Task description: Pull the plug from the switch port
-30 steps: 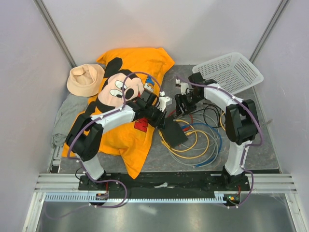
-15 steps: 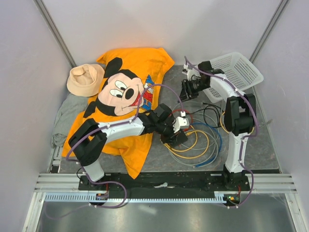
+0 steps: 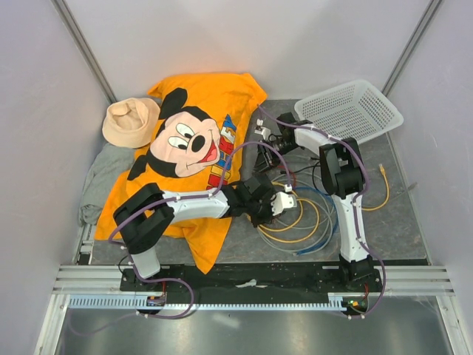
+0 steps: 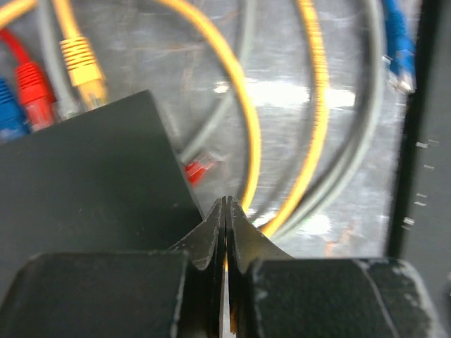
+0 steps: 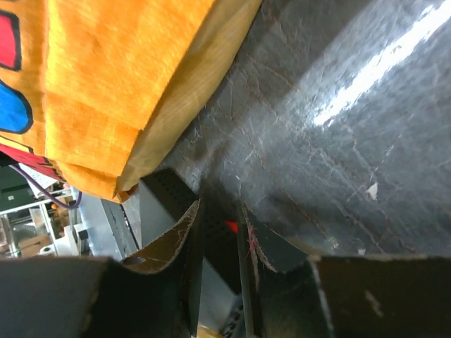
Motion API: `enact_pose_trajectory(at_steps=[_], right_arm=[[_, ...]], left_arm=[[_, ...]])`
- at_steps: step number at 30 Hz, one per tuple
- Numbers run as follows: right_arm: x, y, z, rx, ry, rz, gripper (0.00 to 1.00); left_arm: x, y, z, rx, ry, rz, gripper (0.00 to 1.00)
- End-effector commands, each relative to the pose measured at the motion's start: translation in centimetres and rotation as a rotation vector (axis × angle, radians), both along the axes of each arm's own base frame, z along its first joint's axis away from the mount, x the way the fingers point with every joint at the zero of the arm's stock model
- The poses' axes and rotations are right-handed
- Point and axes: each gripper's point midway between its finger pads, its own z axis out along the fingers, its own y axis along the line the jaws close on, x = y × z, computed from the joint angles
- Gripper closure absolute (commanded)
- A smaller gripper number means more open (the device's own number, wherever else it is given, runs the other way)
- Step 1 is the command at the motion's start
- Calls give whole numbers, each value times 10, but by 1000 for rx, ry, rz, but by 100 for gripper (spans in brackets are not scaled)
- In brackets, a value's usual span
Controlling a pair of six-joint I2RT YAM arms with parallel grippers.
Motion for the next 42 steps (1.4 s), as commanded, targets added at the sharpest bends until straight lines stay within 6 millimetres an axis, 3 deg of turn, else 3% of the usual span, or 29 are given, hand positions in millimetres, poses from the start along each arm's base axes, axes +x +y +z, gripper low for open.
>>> enact_pose_trajectory(at_steps=[1,5,6,11,14,16,20,22,24,27,31,34,42], right_arm=[[0,-8,13,23,-15,2,69],[-13,-25,12,-49,-27,6,71],[-24,-32,4,-72,-7,13,71],[-67,-50,5,-109,57,16,72],[-65,-52,13,-127,26,-20,69],[-48,-60,20,-167,-43,-48,63],[-4,-84,59,-198,-228,-93,50],[-4,-93,80,-203,-339,-55,50],[-18,-93,98,-181,-388,-25,51],[-47,-86,98,-144,-344,0,57],[-101,-77,69,-112,-214,31,62],[-121,-73,58,-114,-184,58,62],[-112,-75,20,-185,-117,45,63]], left_arm=[[61,24,6,62,-224,150,97],[79,40,15,56,-238,215,97],[81,44,16,60,-240,230,97],[100,69,24,87,-229,314,97],[104,77,32,65,-228,329,97],[98,74,45,15,-198,305,96],[59,56,76,-117,-50,148,95],[54,54,85,-139,-34,137,95],[54,53,86,-149,-15,155,95],[69,53,75,-140,29,280,96],[95,51,65,-178,206,508,97],[104,47,56,-194,296,569,97],[108,42,28,-144,339,573,97]])
